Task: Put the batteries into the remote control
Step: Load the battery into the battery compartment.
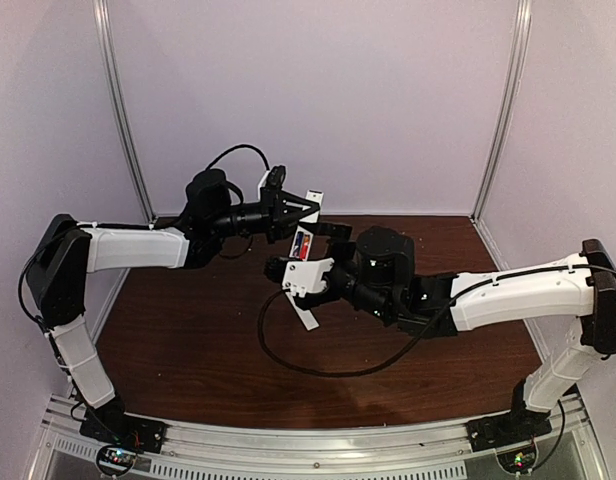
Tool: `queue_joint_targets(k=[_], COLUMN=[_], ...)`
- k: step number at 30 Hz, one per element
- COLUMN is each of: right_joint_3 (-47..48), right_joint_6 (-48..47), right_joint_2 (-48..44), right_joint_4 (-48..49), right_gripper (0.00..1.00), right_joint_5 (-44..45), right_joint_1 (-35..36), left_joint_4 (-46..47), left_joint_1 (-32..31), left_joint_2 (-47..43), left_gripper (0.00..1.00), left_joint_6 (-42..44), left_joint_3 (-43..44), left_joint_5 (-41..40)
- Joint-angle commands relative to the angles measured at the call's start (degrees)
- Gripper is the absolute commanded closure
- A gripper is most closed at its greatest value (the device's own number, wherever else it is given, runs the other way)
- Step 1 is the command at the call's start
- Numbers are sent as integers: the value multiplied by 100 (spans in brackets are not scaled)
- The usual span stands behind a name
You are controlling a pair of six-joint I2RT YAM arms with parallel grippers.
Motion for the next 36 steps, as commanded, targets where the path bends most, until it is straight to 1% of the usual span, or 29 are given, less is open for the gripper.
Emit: queue_joint_targets(k=[1, 4, 10, 14, 20, 23, 31, 34, 36], right_joint_3=[102, 100, 103, 117, 120, 104, -3, -83, -161], right_joint_6=[-129, -287, -687, -894, -1040, -1172, -1517, -1804, -1989], right_joint_2=[66, 84, 171, 228, 278, 315, 356, 412, 435], right_joint_4=[-121, -116, -137, -83, 55, 108, 240, 362, 462], right_gripper=[0, 0, 5, 12, 17, 23, 30, 38, 40], right_joint_5=[26, 81, 280, 386, 512, 623, 808, 945, 1016], right_joint_1=[-80, -101, -95, -98, -97, -103, -89, -85, -77], left_joint_4=[290, 278, 334, 356, 383, 422, 567, 575, 592], left_joint_1=[22, 21, 21, 21, 21, 21, 21, 30, 43], left_joint_2=[-208, -207, -191, -174, -156, -138, -82, -68, -61], left_gripper=[100, 100, 100, 100, 100, 100, 100, 100, 100], left_joint_6=[-45, -49, -116, -157, -186, -223, -363, -388, -428], left_joint_3=[70, 71, 71, 100, 119, 106, 155, 197, 223], left_joint_5=[56, 59, 84, 97, 114, 118, 141, 148, 167])
